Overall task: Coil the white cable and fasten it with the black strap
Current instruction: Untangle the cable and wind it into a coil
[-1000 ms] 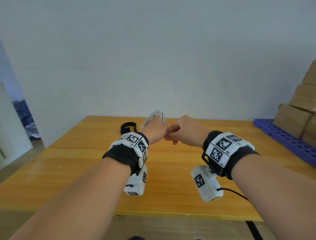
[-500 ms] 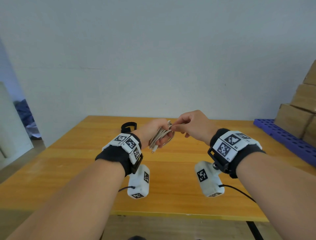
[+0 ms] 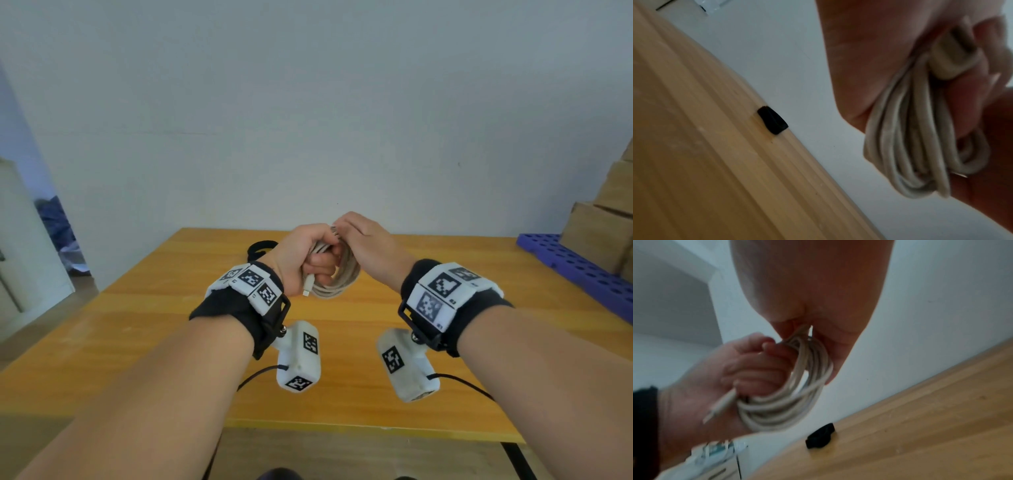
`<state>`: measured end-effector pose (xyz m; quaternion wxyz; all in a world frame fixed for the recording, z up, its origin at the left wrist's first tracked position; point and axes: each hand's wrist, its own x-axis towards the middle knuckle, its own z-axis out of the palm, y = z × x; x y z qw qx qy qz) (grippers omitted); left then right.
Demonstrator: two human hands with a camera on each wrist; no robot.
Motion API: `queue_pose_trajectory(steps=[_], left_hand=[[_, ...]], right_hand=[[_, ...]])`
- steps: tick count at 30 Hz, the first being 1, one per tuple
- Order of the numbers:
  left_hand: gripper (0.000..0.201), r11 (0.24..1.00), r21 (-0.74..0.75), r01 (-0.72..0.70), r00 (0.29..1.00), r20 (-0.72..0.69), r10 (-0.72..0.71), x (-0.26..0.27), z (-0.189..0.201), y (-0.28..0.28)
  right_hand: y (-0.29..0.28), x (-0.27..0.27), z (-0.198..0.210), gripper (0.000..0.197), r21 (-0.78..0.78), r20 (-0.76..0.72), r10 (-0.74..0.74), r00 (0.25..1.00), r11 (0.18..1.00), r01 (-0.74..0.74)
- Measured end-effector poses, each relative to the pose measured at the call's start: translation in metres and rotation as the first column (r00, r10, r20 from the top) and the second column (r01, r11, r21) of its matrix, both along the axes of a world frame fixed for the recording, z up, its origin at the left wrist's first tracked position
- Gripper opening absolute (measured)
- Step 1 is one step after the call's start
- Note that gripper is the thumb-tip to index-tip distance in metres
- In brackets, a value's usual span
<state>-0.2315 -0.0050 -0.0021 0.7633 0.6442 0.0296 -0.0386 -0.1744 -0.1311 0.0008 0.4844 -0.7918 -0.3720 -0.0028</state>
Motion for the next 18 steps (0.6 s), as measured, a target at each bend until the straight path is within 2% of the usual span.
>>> queue_pose_trajectory(steps=[3,6,8,10,13,16,18], left_hand=[[0.024,0.997,-0.023,-0.073,0.997,-0.015,0.072,0.002,0.004,0.001],[0.024,0.995,0.040,-0.093,0.994,-0.044,0.095,0.002,0.004,0.009],[0.026,0.995,0.060,-0.076,0.993,-0.085,0.081,-0.001,0.000,0.019],[0.028,0.996,0.072,-0.048,0.992,-0.112,0.056,-0.005,-0.006,0.029],[0.031,0.990,0.132,-0.053,0.992,-0.109,0.068,-0.011,-0.007,0.044],[0.040,0.979,0.146,-0.144,0.981,-0.112,0.161,-0.013,-0.002,0.069],[0.041,0.961,0.140,-0.240,0.960,-0.111,0.256,-0.014,-0.001,0.089]], right_hand=[[0.006,-0.001,-0.005,0.028,0.032,0.100,-0.066,0.993,0.997,0.063],[0.014,0.002,-0.007,0.028,-0.001,0.112,-0.071,0.991,0.997,0.072],[0.022,0.003,-0.004,0.025,-0.079,0.051,-0.020,0.998,0.997,0.024],[0.031,0.005,0.001,0.020,-0.120,-0.086,0.024,0.996,0.992,-0.035],[0.044,0.006,0.006,0.019,-0.029,-0.325,0.089,0.941,0.994,-0.104],[0.059,0.013,0.004,0.035,-0.020,-0.358,0.038,0.933,0.999,-0.048],[0.068,0.020,-0.002,0.036,-0.087,-0.309,-0.020,0.951,0.996,-0.008]])
